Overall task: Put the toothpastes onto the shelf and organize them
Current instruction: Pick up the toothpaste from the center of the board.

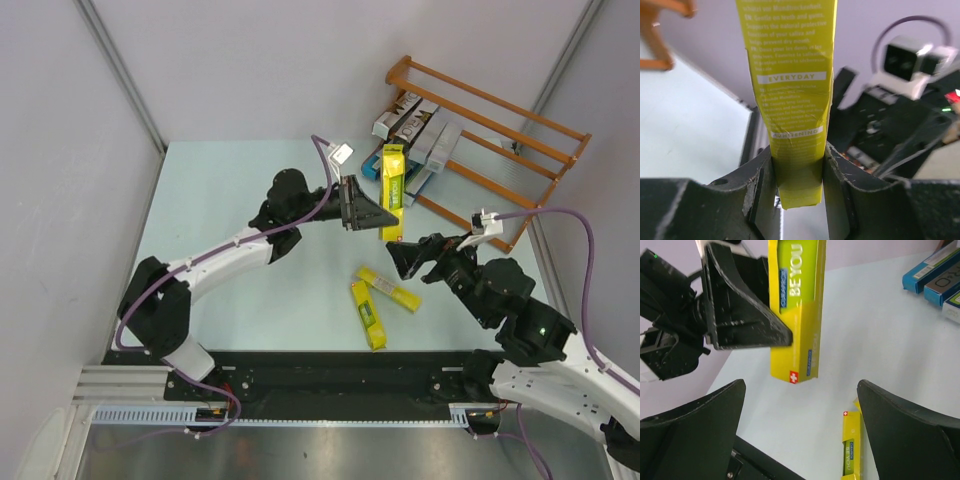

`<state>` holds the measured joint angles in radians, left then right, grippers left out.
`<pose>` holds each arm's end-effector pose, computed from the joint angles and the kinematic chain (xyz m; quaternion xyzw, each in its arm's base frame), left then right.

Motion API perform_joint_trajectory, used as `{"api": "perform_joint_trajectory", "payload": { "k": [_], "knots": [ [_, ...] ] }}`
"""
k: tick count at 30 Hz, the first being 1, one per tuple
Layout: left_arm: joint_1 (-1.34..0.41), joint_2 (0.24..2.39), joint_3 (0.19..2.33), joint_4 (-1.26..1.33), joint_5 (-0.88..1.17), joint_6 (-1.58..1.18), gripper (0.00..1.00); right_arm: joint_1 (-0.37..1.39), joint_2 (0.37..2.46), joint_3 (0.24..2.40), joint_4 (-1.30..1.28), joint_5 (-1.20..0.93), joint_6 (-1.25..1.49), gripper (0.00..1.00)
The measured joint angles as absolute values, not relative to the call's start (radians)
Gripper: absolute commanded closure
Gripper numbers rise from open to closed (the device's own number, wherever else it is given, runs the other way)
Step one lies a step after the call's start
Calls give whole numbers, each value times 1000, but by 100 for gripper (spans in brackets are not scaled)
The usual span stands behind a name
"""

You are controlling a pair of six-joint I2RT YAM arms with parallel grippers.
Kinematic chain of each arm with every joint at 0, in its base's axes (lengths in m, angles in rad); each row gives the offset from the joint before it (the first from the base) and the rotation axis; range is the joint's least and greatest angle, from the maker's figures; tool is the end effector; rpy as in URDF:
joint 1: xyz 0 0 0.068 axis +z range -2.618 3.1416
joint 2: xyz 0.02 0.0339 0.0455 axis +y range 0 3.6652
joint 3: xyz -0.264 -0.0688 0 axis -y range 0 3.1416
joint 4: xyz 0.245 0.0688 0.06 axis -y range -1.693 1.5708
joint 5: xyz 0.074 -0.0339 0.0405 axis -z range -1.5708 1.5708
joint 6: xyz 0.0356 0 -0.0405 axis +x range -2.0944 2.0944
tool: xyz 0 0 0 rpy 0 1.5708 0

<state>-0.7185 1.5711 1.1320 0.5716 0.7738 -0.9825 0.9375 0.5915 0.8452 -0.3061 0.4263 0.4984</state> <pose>0.2591 -0.2596 0.3408 0.2011 0.6421 -0.6876 0.2728 0.0883 0.0954 0.3747 -0.0123 0.7237 0.3270 0.6076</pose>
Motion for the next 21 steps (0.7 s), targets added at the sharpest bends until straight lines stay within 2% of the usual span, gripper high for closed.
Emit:
{"api": "perform_joint_trajectory", "payload": {
  "k": [3,6,14,21],
  "knots": [
    [-719,1608,1198,636,823,-1056,57,926,588,828,-289,401,496,13],
    [-719,1632,1229,691,860,-1116,57,911,570,807,-268,383,498,14],
    [-719,1659,1232,733,955,-1168,57,857,447,722,-200,310,496,9],
    [-731,1659,1227,667,1043,-1080,57,820,390,718,-146,240,495,7]
  ]
}}
